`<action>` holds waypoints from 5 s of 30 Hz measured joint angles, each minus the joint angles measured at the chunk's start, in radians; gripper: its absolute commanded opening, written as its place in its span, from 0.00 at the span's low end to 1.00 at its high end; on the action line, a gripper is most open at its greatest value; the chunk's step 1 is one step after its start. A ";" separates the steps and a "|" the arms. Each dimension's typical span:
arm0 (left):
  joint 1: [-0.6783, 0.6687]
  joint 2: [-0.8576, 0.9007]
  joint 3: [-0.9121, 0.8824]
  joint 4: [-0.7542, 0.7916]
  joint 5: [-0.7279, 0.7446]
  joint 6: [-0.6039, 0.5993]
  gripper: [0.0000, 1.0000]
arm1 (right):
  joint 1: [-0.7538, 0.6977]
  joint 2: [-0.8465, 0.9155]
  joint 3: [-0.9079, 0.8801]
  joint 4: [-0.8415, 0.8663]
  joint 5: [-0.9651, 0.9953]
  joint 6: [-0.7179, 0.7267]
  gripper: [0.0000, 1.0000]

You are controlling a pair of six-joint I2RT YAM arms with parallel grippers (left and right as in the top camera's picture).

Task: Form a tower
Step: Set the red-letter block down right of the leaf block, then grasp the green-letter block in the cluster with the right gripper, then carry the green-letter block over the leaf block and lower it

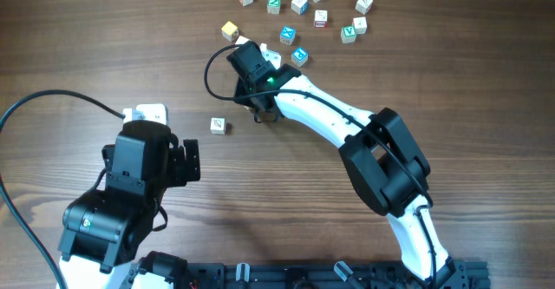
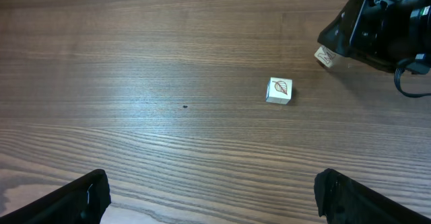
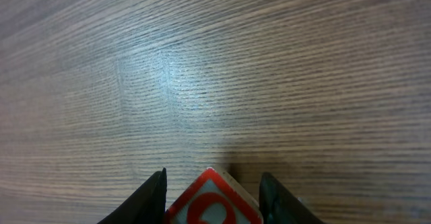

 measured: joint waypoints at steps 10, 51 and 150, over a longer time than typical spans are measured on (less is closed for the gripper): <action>0.000 0.000 0.000 0.000 0.000 0.000 1.00 | 0.000 0.000 0.000 -0.087 -0.004 0.171 0.74; 0.000 0.002 0.000 0.000 0.000 0.000 1.00 | -0.440 0.346 0.737 -0.158 -0.146 -0.524 0.99; 0.776 0.133 0.055 0.136 0.286 -0.144 1.00 | 0.211 0.172 0.417 -0.403 0.096 0.079 0.26</action>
